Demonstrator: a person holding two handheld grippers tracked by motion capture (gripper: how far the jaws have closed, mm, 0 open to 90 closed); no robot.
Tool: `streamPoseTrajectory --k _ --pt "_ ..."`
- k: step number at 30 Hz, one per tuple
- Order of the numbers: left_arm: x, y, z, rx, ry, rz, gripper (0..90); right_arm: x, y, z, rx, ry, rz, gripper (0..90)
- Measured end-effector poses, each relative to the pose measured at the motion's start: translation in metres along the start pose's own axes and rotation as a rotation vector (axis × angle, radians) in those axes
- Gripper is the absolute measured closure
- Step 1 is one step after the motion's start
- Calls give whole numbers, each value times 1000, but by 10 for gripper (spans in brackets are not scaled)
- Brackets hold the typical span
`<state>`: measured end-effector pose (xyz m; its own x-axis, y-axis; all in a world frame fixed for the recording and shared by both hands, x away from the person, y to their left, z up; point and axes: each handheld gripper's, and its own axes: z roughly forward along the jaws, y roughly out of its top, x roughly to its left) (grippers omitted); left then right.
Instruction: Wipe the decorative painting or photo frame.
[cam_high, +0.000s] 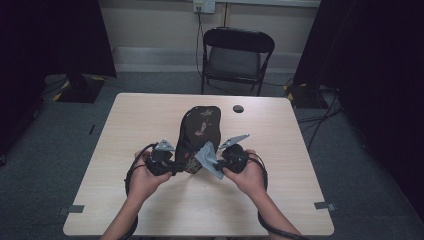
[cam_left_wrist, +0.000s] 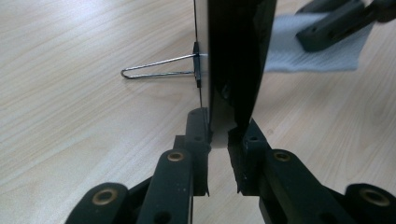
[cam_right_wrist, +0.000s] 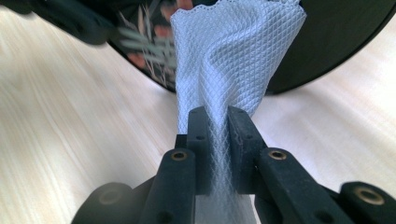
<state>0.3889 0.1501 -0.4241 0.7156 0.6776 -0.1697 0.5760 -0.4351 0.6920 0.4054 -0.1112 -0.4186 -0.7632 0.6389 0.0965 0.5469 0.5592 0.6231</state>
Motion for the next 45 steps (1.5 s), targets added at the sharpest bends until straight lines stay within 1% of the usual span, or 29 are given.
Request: streamPoseTrajectory --k 2,4,5,8,9,15,16,20,21,23,24,25,26,27,28,29,30,31,32,33,35,36,37,38,39,41,43,44,45 --pt "0 0 0 0 -1 -4 785 -1 -2 2 7 -1 5 810" --pt "0 0 0 3 -3 -2 785 -2 -8 9 25 3 14 810" --pt "0 0 0 3 -2 -3 785 -4 -13 15 44 4 23 810" --pt "0 0 0 3 -2 -3 785 -4 -18 20 55 9 28 810" --pt "0 0 0 4 -2 -3 785 -4 -23 25 77 7 26 810" --pt "-1 0 0 1 0 -5 785 -6 -31 31 103 3 37 810" --pt "0 0 0 4 -2 -4 785 -7 -33 31 105 8 45 810" --pt "0 0 0 4 -2 -4 785 -8 -33 29 105 10 48 810" --pt "0 0 0 4 -2 -4 785 -9 -31 24 89 10 55 809" --pt "-1 0 0 0 1 -5 785 -11 -28 18 76 7 52 810" --pt "-1 0 0 0 1 -5 785 -11 -28 18 76 7 52 810" --pt "-1 0 0 1 2 -2 785 -13 -23 7 62 -11 45 810" --pt "-1 0 0 1 2 -2 785 -14 -20 3 55 -14 41 810" --pt "-1 0 0 3 -1 -4 785 -14 -20 3 55 -14 41 810" --pt "0 0 0 3 -2 -4 785 -15 -17 -3 46 -21 37 810" --pt "-1 0 0 -1 2 -6 786 -16 -7 -18 22 -35 28 810" --pt "-1 0 0 -1 2 -6 785 -16 -7 -18 22 -35 28 810" --pt "-1 0 0 3 -1 -4 785 -17 1 -29 6 -47 22 810" --pt "-1 0 0 3 -1 -4 785 -17 1 -29 6 -47 22 810" --pt "-1 0 0 3 -1 -4 785 -17 6 -35 -4 -57 16 810" --pt "-1 0 0 3 0 -4 785 -18 16 -48 -23 -71 6 810" --pt "-1 0 0 3 -1 -4 785 -19 27 -61 -46 -87 -4 810" --pt "-1 0 0 3 -1 -4 785 -19 27 -61 -46 -87 -4 810" --pt "-1 0 0 3 -1 -4 785 -19 38 -75 -68 -99 -10 810" --pt "-1 0 0 3 -1 -4 785 -19 38 -75 -68 -99 -10 810" --pt "-1 0 0 -3 3 -5 786 -19 48 -87 -91 -110 -20 810" --pt "-1 0 0 5 1 -3 785 -18 60 -99 -123 -118 -26 810" --pt "-1 0 0 3 2 -4 785 -16 68 -107 -147 -121 -30 810" --pt "-1 0 0 1 3 -1 785 -14 72 -110 -157 -121 -35 810"
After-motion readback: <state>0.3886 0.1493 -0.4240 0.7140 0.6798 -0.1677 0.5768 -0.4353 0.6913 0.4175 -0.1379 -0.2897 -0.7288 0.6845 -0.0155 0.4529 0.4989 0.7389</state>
